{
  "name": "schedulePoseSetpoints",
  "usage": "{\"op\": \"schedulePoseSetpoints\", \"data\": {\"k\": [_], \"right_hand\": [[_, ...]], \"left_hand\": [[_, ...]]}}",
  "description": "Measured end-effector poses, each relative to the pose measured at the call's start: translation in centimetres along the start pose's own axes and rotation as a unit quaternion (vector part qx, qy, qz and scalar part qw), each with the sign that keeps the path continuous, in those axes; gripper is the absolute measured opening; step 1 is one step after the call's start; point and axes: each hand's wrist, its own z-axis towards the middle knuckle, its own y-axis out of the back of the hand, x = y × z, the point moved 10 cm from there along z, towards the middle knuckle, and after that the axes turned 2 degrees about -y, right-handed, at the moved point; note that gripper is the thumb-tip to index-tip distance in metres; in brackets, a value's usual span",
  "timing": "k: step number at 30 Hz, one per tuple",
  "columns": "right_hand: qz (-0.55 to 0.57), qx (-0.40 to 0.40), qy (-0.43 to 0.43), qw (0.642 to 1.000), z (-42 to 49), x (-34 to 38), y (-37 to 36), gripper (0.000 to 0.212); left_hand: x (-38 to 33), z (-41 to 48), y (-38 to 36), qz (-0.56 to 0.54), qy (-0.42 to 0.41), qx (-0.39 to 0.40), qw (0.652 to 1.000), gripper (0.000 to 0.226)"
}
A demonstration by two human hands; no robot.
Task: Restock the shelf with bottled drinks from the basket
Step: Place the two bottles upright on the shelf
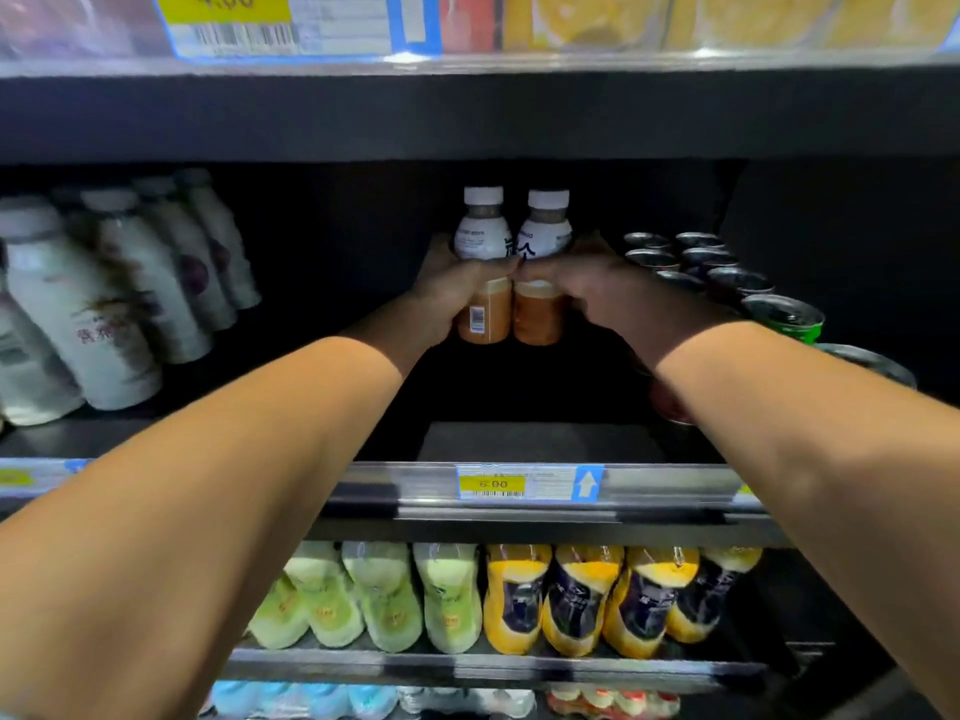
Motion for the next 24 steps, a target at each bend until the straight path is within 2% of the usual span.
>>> {"op": "schedulePoseSetpoints", "data": {"k": [1,2,4,7,9,11,15,17,20,24], "right_hand": [[0.006,-0.007,-0.004,1.000,0.8,-0.4,0.1,0.137],[0.011,-0.012,-0.006,1.000,1.5,-0.8,0.2,0.140],[0.011,-0.011,0.001,1.000,3.1,-1.2,0.1,0.124],[-0.026,-0.034,-0.006,0.999,0.9,0.6,-0.1,0.094],[-0.035,-0.053,-0.003,0.998,1.3,0.6,-0.1,0.086],[-0.049,-0.070,0.000,0.996,2.1,0.5,-0.2,0.081],[-0.067,-0.111,-0.001,0.992,3.2,0.3,0.0,0.082],[-0.061,-0.121,-0.007,0.991,3.6,-0.1,0.2,0.081],[-0.059,-0.118,-0.002,0.991,4.1,-0.3,0.1,0.079],[-0.059,-0.119,0.003,0.991,4.6,-0.4,0.1,0.077]], "left_hand": [[0.1,0.4,0.1,0.010,0.003,0.000,1.000,0.049],[0.3,0.9,0.1,0.023,0.005,0.001,1.000,0.056],[0.6,1.6,0.2,0.048,0.017,0.002,0.999,0.058],[0.9,2.3,0.8,0.067,0.040,-0.012,0.997,0.064],[1.0,2.6,1.2,0.073,0.048,-0.030,0.996,0.073],[1.3,3.1,1.2,0.067,0.045,-0.044,0.996,0.072],[1.6,4.2,1.9,0.078,0.036,-0.077,0.993,0.072],[1.8,4.4,2.1,0.085,0.036,-0.096,0.991,0.082],[3.2,6.0,2.7,0.086,0.037,-0.117,0.989,0.110],[3.3,6.6,2.7,0.086,0.041,-0.105,0.990,0.111]]}}
